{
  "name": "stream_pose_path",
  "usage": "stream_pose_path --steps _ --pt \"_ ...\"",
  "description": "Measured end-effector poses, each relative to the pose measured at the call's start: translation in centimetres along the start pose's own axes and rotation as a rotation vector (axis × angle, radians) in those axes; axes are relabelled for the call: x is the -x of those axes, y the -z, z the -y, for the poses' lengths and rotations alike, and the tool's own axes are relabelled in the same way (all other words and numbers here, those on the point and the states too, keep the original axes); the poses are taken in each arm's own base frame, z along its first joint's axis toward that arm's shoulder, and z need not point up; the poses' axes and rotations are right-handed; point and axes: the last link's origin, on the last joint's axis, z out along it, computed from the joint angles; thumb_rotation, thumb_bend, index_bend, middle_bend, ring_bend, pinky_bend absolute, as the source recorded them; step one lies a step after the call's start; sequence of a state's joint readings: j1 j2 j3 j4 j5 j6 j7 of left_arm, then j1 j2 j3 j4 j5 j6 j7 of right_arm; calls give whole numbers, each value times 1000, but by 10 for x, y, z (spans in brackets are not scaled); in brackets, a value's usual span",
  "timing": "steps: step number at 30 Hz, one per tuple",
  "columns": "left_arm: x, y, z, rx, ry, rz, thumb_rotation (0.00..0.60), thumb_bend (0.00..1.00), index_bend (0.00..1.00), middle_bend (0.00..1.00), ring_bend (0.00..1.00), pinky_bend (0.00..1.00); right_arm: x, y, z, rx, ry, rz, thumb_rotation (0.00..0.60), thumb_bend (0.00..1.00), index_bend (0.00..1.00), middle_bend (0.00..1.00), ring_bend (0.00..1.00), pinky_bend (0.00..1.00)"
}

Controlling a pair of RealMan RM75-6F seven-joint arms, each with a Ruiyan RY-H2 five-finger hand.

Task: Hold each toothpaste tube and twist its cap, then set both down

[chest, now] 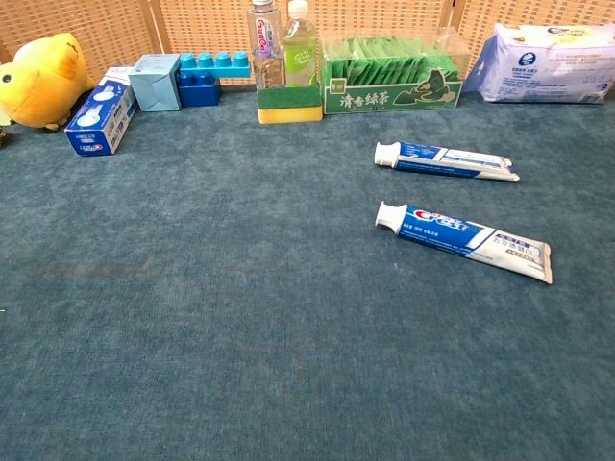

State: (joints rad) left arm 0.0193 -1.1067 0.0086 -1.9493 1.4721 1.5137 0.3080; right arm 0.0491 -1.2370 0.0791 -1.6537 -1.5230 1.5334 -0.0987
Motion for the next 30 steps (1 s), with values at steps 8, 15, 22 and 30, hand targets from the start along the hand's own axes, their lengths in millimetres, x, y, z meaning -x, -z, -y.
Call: stream_pose_path --steps 8,15,22,30 --pt "4 -3 -4 21 12 9 600 347 211 102 63 65 -1 1 1 -1 -6 7 600 335 339 282 166 189" --pt "-1 -4 -4 33 15 -11 600 347 211 101 62 65 -5 2 7 -25 -27 0 600 335 339 283 166 189" --pt "-10 -8 -5 55 24 -29 600 347 211 101 62 65 -1 -2 25 -96 -76 37 600 333 336 283 166 189" --pt "-19 -15 -7 77 36 -42 600 347 212 100 62 65 14 -13 58 -205 -144 138 600 330 305 282 166 189"
